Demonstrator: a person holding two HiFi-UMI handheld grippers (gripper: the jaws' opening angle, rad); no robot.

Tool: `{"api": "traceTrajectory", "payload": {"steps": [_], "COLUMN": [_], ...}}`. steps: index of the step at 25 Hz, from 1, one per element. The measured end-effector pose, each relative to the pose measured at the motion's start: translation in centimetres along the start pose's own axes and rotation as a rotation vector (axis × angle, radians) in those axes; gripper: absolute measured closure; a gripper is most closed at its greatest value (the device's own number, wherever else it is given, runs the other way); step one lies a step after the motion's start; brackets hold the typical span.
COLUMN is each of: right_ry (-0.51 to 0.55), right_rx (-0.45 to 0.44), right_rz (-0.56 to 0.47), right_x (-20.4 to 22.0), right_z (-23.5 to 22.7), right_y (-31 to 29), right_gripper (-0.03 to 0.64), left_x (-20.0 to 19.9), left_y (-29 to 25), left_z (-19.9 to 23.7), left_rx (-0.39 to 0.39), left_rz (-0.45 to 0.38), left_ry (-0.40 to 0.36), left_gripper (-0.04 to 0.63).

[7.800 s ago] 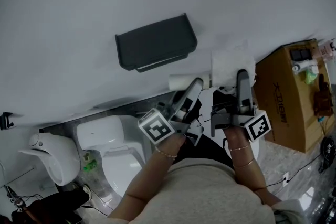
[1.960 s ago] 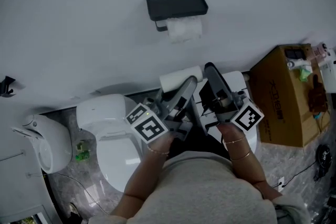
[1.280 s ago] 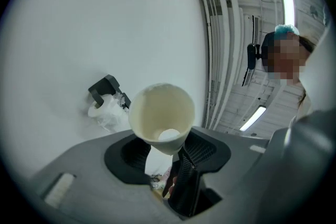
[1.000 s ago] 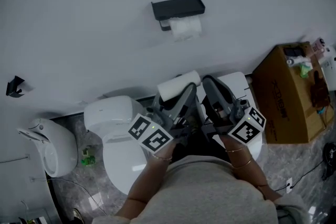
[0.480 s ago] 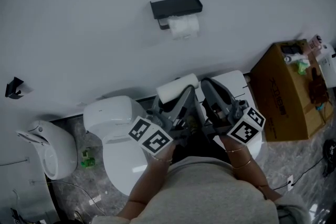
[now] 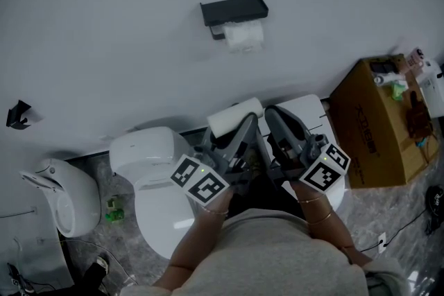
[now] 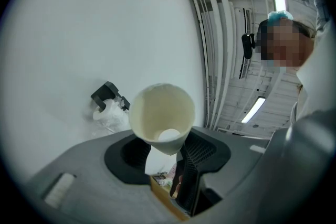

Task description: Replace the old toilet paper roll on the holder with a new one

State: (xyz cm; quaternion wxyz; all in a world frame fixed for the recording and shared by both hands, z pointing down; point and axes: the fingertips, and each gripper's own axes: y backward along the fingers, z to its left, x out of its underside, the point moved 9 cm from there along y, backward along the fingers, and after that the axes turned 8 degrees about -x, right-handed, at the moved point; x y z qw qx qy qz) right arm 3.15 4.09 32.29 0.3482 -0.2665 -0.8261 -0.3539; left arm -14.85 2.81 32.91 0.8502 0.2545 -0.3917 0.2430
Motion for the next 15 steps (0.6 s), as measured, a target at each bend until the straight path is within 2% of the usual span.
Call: {"api": "traceTrajectory", "payload": {"steps": [15], "right_ry": [0.042], "right_rx": [0.007], "right_rz": [-0.011], "right_x": [-0.22], "right_z": [0.24], "right_y": [0.43], "right_gripper": [0.614], "left_x": [0.08], "left_y": [-0.28], "left_z": [0.10], "left_rx": [0.019], "left_rz": [0.000], "left_ry": [0.001], "left_gripper": [0.387]}}
